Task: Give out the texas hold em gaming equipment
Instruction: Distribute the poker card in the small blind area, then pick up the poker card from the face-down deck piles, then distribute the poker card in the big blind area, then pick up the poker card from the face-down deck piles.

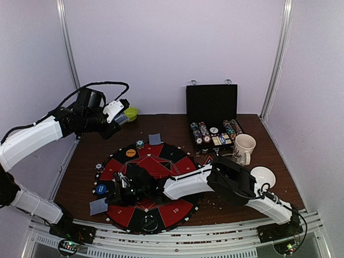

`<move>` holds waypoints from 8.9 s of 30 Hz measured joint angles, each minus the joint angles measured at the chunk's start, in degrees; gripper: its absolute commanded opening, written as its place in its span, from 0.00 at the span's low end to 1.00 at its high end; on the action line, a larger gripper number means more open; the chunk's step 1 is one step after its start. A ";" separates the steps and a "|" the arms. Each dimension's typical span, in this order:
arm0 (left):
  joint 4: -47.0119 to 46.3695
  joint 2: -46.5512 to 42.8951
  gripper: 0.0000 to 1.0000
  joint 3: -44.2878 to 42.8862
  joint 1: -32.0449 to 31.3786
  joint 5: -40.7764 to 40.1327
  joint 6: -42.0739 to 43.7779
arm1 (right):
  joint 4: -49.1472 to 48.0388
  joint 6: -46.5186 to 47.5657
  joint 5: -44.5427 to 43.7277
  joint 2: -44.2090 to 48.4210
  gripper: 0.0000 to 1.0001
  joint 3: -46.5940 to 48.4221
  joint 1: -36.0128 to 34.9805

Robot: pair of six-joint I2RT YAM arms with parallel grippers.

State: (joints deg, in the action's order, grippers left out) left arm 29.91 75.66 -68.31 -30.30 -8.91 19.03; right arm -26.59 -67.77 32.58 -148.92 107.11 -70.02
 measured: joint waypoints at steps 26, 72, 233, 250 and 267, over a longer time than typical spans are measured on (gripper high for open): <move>0.13 0.02 0.46 -1.03 0.02 0.13 0.59 | 12.63 7.87 -0.37 0.87 0.62 5.62 0.76; 6.12 -0.59 0.44 -0.46 -5.55 18.05 16.50 | 22.82 36.35 5.07 25.29 0.63 0.59 19.12; -5.79 -3.04 0.43 9.84 2.29 24.92 10.82 | 10.69 34.45 -8.04 37.90 0.62 -14.10 21.81; -3.63 -3.17 0.43 9.81 -2.67 26.84 15.17 | 27.54 45.35 7.34 33.07 0.66 -7.32 20.61; -2.89 -2.10 0.43 8.83 -2.71 25.97 15.15 | 32.13 48.61 1.22 26.82 0.57 -0.02 18.49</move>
State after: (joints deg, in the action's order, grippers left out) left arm 27.03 73.56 -59.48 -33.01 17.06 34.17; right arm 5.54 -19.16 33.80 -122.10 107.09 -51.53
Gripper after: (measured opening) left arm 0.433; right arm 0.614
